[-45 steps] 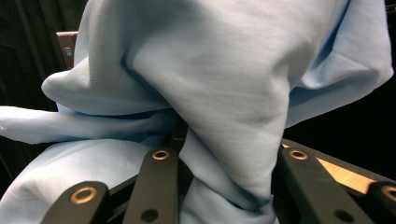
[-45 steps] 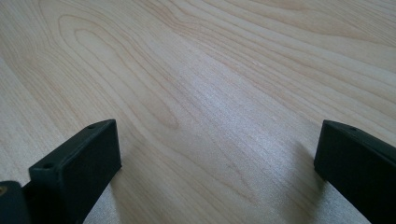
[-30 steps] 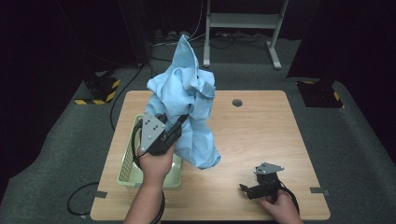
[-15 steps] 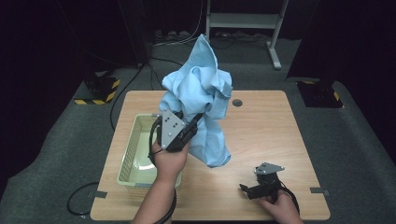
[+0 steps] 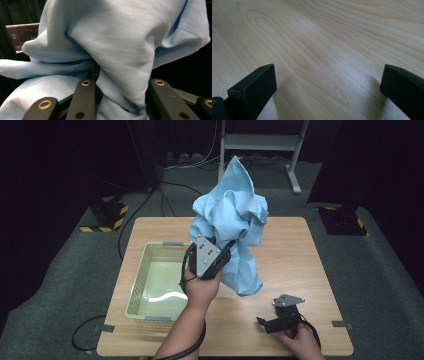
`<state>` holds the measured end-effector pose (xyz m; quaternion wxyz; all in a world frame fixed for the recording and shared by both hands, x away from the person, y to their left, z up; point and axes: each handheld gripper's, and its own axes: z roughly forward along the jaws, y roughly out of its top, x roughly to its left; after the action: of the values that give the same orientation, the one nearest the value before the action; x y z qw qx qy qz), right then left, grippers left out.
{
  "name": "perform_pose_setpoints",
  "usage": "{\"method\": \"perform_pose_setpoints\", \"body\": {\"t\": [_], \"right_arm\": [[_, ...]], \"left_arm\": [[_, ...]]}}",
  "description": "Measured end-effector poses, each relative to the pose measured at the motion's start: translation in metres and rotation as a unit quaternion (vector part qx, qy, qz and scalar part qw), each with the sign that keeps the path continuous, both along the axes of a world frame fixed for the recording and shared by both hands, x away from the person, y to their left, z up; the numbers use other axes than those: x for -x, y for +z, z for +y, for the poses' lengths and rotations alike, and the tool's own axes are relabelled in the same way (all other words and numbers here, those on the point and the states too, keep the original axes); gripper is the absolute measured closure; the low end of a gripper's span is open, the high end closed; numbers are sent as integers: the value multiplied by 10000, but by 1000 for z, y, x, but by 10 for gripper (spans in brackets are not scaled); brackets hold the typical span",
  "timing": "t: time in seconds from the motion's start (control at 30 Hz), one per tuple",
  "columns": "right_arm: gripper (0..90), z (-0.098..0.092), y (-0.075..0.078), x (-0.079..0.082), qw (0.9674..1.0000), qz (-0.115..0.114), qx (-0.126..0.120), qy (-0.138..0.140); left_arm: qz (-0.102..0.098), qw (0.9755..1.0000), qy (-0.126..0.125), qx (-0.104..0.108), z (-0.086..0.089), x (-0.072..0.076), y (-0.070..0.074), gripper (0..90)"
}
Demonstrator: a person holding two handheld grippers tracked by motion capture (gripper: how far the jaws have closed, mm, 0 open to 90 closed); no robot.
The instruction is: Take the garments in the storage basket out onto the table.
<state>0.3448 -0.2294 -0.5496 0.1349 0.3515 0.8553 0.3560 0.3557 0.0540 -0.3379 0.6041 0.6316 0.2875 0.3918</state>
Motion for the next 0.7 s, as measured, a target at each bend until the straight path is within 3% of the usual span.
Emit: {"method": "perform_pose_setpoints", "body": {"t": [0.33,0.7], "right_arm": [[2,0,0,0,10000,10,-8,1],[2,-1,0,0,10000,30,-81,44]], "left_arm": [[3,10000,-56,46,-11,-7,-1,700],[-10,10000,-48,-82,-23,-12,-5,699]]}}
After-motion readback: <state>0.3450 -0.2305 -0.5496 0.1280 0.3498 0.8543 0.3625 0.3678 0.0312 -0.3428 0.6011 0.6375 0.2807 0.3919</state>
